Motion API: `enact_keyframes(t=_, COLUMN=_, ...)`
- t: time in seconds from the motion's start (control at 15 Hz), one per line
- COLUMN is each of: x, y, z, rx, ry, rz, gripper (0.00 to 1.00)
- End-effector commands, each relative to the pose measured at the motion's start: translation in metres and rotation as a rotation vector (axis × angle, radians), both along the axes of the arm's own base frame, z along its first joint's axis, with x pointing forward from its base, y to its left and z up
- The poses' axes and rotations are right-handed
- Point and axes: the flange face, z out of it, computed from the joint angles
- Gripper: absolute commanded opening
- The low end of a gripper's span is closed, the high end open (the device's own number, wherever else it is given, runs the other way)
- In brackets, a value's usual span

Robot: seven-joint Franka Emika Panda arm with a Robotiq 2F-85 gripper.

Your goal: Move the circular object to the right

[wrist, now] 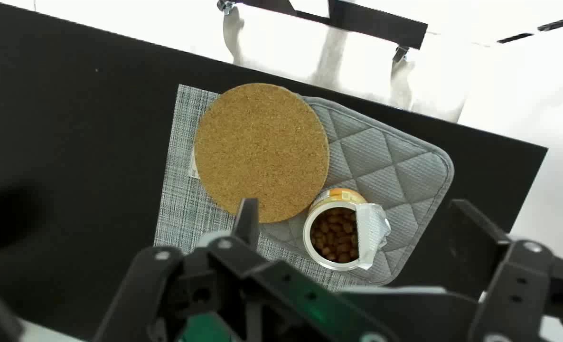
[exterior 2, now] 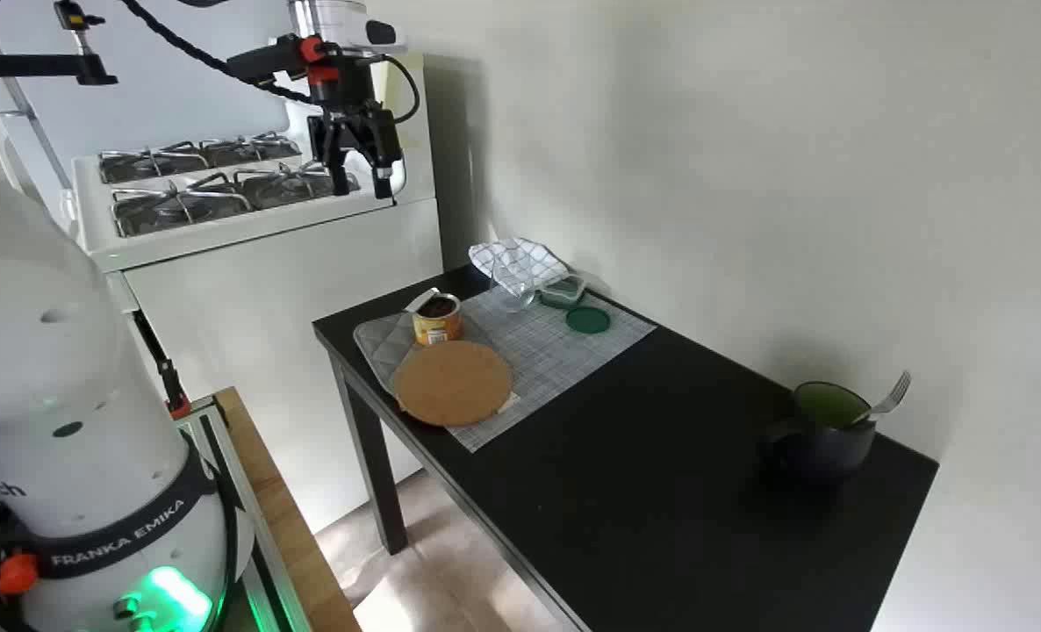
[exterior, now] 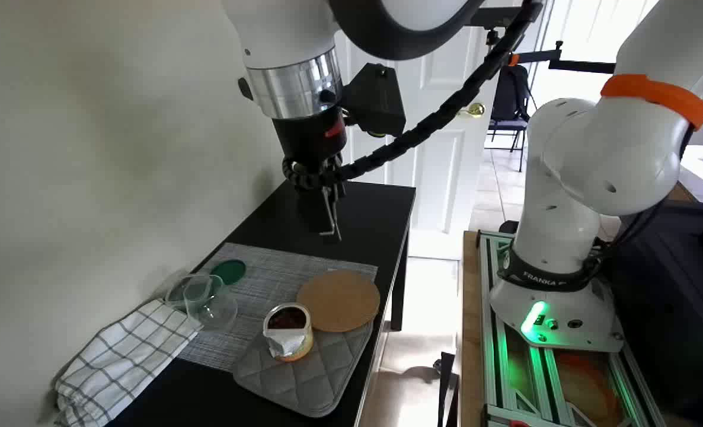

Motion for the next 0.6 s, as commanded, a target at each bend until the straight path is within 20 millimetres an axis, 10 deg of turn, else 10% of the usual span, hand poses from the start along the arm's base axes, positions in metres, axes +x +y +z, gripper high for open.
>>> enact_keyframes(t=0.0, x=0.000, y=0.000, z=0.000, rx=0.000, ry=0.001, rz=0.000, gripper=1.00)
enact_keyframes(t=0.53, x=-0.015, y=0.012, z=-0.032, rx=-0.070, ry=0.008, rz=0.044, gripper=1.00)
